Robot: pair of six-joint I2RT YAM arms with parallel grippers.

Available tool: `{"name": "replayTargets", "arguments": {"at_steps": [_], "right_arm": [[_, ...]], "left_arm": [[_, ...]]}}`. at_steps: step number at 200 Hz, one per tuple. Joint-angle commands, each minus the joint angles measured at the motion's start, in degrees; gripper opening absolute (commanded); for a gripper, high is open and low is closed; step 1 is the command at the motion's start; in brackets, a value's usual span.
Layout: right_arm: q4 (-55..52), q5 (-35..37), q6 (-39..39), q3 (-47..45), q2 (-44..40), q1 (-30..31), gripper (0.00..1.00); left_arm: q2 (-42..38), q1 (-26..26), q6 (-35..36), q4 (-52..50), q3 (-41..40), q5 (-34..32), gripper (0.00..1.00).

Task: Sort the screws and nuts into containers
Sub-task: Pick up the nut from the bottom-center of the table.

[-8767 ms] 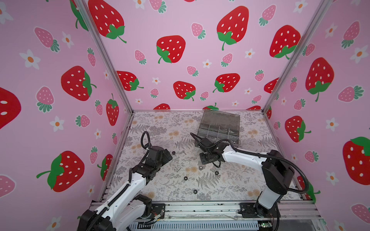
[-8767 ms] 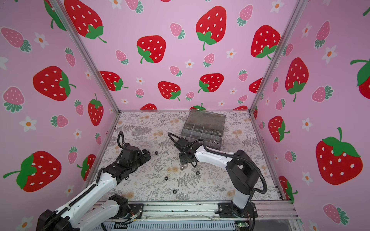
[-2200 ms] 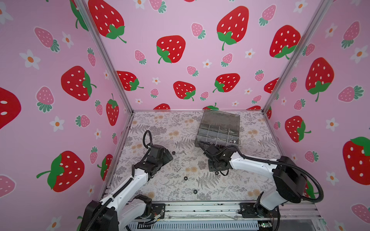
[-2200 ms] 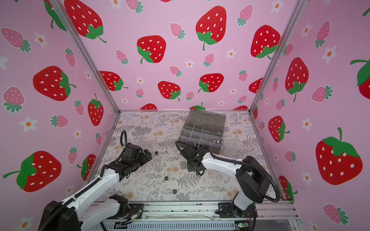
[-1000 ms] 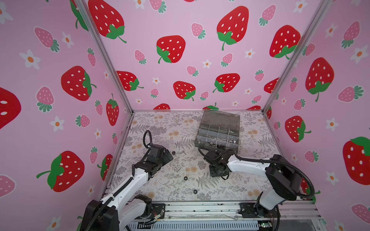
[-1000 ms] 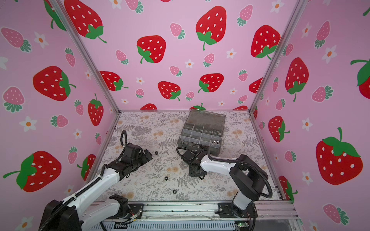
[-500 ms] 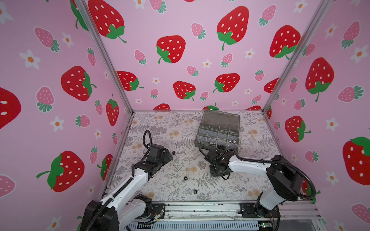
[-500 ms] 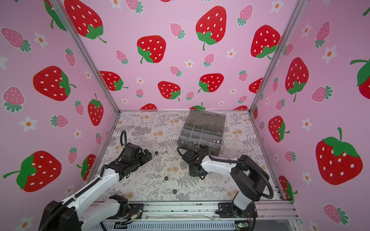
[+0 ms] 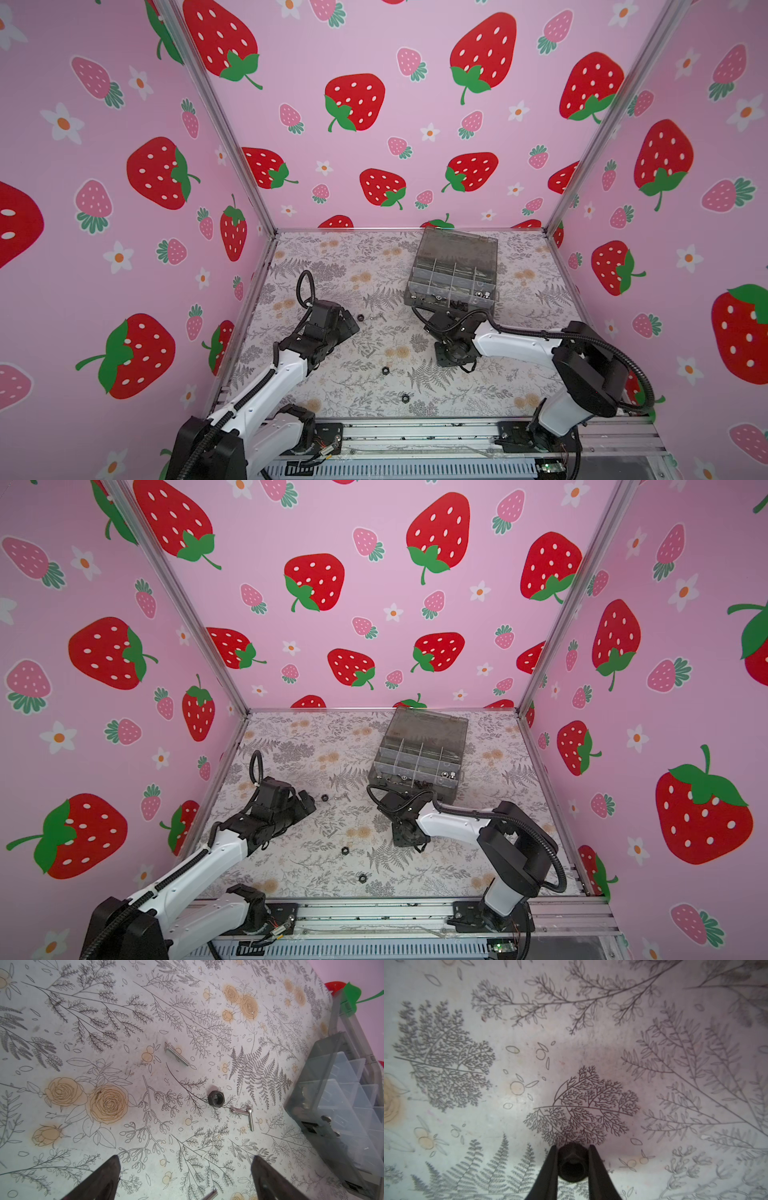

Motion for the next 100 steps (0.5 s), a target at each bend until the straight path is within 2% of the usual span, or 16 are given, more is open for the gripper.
{"name": "replayTargets", "arguments": {"at_steps": [1, 38, 100], "right_arm": [[-1.1, 1.8, -0.3, 2.6, 0.4, -0.5, 0.06], [0.3, 4.4, -2.4, 5.7, -0.7, -2.9, 0.04], [3.9, 8.7, -10.2, 13.8, -1.8, -12.0, 0.04]], "left_arm": [[-0.4, 0.4, -0.2, -1.1, 1.5, -0.9, 0.99], [-0.6, 0.3, -0.1, -0.8, 1.5, -0.8, 0.99], [-1.7, 0.4, 0.5, -1.0, 1.5, -0.9, 0.99]]}}
